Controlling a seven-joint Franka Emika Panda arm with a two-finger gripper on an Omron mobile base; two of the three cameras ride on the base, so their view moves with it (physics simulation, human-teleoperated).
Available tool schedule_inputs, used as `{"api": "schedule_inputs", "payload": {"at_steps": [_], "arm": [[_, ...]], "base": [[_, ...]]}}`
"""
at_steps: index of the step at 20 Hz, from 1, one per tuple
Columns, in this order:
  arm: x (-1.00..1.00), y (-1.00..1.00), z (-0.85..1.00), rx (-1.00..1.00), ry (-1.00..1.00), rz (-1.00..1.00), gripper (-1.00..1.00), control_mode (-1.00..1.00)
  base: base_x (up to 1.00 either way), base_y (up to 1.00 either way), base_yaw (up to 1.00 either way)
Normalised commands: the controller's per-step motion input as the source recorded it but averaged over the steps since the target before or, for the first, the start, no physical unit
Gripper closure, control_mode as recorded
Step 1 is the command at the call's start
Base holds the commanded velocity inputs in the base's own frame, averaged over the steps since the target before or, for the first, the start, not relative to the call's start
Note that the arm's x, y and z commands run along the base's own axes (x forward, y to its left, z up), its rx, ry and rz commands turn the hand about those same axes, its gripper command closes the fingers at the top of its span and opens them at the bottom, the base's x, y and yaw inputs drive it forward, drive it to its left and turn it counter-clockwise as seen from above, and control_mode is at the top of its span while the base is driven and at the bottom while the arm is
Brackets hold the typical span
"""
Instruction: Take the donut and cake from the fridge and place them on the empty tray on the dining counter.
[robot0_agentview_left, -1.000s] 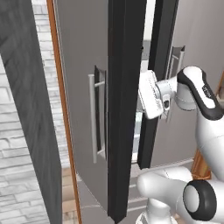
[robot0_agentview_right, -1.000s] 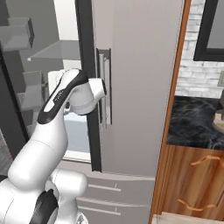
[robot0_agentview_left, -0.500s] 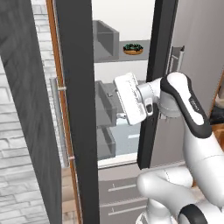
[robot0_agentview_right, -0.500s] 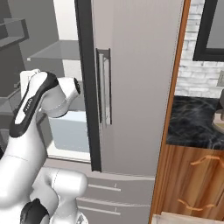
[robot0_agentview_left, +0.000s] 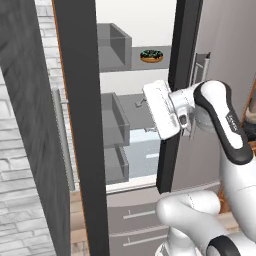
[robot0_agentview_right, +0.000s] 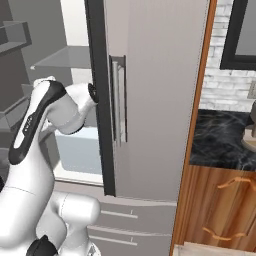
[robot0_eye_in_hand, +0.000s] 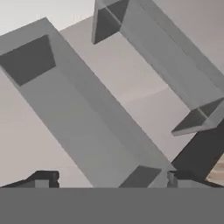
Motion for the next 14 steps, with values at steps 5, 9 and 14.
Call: {"api": "schedule_inputs", "payload": {"at_steps": [5,9,14], "arm": [[0.22,-0.81,0.23,-0.26,0.00,-0.15,-1.00,-1.00],[0.19,-0.47,0.23,-0.39,-0.04,-0.01,-1.00,-1.00],[0.00,-0.53,0.01,-0.45,-0.20,0.06,-1.00,-1.00]], "base": [[0.00,0.00,0.00],[0.00,0.00,0.00],[0.00,0.00,0.00]]}}
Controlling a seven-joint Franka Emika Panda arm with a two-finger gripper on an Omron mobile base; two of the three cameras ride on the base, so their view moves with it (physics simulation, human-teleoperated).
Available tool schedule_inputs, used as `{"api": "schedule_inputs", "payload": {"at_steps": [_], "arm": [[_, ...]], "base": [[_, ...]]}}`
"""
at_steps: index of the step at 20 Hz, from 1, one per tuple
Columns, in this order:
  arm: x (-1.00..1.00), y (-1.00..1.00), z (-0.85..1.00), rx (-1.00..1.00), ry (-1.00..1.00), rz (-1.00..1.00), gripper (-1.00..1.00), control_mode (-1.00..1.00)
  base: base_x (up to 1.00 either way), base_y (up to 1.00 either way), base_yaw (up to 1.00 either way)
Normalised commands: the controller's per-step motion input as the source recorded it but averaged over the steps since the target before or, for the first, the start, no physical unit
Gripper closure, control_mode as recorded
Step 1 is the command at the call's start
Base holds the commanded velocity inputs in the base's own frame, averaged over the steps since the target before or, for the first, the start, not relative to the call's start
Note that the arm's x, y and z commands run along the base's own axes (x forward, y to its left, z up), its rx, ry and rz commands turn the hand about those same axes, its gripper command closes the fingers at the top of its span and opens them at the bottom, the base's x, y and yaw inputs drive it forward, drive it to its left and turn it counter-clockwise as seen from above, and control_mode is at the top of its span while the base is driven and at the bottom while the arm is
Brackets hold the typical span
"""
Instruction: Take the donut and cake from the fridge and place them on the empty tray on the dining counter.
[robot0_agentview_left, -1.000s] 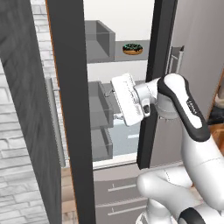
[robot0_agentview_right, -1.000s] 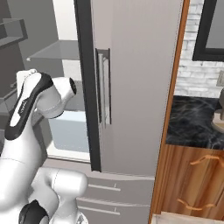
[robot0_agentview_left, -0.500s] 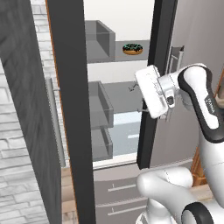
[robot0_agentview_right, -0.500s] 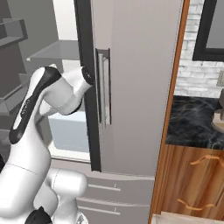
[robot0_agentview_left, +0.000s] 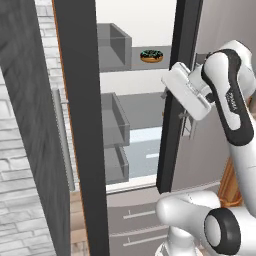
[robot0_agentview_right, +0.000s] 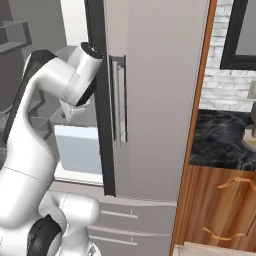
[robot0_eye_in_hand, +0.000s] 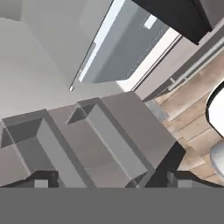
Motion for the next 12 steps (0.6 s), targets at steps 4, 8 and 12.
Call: {"api": "schedule_inputs", "payload": {"at_steps": [4,8,12], "arm": [[0.00,-0.53,-0.07,-0.47,-0.37,0.04,-1.00,-1.00],[-0.01,-0.37,-0.17,-0.39,-0.35,0.02,-1.00,-1.00],[-0.03,-0.37,-0.19,-0.32,-0.33,0.06,-1.00,-1.00]], "base": [[0.00,0.00,0.00],[0.00,0.00,0.00],[0.00,0.00,0.00]]}}
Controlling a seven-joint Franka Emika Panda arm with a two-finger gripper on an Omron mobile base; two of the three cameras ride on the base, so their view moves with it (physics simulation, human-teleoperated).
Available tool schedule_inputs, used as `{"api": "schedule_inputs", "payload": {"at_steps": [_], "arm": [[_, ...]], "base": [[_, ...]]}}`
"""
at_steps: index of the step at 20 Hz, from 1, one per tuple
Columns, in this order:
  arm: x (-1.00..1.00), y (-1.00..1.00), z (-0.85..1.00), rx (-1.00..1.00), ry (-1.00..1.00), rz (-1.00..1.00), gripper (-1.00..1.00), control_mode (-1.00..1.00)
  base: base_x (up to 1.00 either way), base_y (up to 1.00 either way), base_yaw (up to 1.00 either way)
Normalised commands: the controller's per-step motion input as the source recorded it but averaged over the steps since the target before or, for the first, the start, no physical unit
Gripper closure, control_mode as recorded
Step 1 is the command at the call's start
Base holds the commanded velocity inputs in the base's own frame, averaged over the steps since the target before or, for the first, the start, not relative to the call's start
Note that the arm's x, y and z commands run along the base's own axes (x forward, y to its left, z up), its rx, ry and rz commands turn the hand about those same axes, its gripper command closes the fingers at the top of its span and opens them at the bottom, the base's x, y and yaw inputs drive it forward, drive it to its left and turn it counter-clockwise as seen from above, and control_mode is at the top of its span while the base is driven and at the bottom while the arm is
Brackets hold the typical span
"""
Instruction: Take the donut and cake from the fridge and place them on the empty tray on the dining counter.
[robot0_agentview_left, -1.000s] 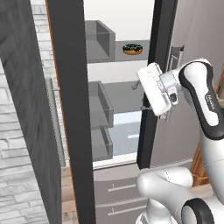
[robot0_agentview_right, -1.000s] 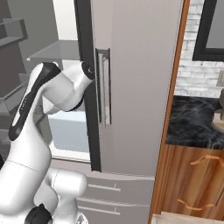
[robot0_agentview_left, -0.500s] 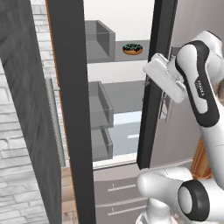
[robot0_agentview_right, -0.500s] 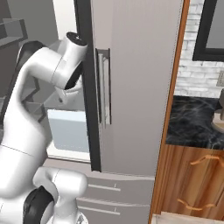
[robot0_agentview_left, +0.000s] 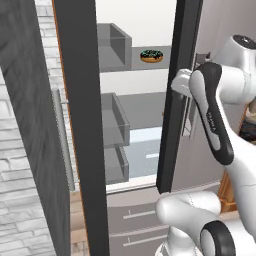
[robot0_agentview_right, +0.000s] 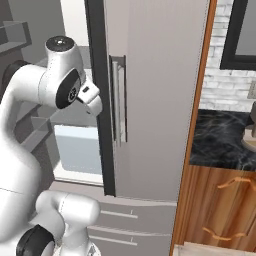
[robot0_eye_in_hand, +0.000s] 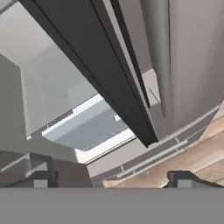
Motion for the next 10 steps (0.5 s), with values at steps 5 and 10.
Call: {"api": "schedule_inputs", "payload": {"at_steps": [5,10], "arm": [[0.02,-0.46,-0.08,-0.21,-0.15,0.08,-1.00,-1.00],[0.06,-0.34,0.00,-0.15,-0.10,0.10,-1.00,-1.00]], "base": [[0.00,0.00,0.00],[0.00,0.00,0.00]]}}
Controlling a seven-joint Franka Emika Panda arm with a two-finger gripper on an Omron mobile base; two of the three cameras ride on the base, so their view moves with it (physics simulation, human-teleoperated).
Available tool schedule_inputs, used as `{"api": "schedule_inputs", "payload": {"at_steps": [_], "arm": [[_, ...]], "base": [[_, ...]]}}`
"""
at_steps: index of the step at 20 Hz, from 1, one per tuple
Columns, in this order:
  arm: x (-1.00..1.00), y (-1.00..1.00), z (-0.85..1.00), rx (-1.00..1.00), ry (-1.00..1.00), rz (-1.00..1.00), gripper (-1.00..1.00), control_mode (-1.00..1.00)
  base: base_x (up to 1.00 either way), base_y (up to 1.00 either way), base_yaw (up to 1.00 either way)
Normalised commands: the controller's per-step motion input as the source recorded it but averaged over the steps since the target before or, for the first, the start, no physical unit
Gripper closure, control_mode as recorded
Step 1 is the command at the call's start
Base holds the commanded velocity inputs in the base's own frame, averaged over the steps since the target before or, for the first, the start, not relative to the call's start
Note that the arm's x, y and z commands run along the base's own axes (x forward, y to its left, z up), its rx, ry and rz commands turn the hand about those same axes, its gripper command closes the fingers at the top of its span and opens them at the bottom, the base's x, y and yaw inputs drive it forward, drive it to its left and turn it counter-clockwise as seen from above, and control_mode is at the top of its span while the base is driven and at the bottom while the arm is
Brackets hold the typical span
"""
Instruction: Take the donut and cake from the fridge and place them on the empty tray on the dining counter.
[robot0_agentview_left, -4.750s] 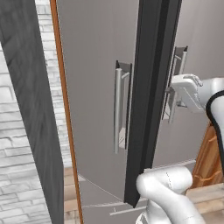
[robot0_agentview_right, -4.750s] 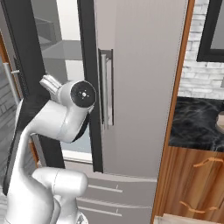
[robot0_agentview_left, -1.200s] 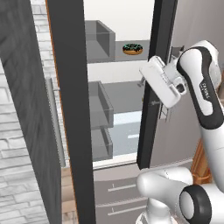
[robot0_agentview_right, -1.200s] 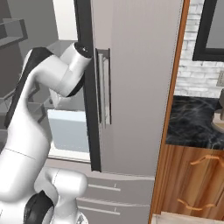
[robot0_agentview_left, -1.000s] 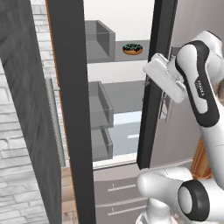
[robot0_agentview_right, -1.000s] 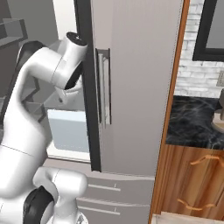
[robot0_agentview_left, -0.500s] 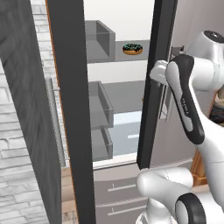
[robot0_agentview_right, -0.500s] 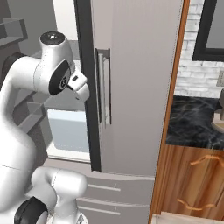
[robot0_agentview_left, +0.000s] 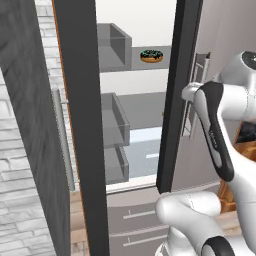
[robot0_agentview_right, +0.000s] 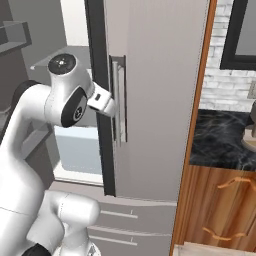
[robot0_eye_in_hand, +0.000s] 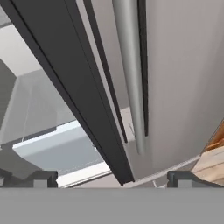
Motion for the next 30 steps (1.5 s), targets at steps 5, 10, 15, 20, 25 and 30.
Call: {"api": "schedule_inputs", "payload": {"at_steps": [5,10,15,20,25,30], "arm": [[0.08,-0.31,0.00,-0.15,-0.10,0.06,-1.00,-1.00],[0.40,-0.15,-0.04,-0.09,-0.03,0.07,-1.00,-1.00],[0.51,-0.05,-0.07,-0.02,-0.02,0.08,-1.00,-1.00],[0.38,-0.15,-0.04,-0.02,0.00,0.01,-1.00,-1.00],[0.39,-0.04,-0.08,-0.01,0.00,0.00,-1.00,-1.00],[0.37,-0.09,-0.12,-0.04,-0.03,0.00,-1.00,-1.00]], "base": [[0.00,0.00,0.00],[0.00,0.00,0.00],[0.00,0.00,0.00],[0.00,0.00,0.00],[0.00,0.00,0.00],[0.00,0.00,0.00]]}}
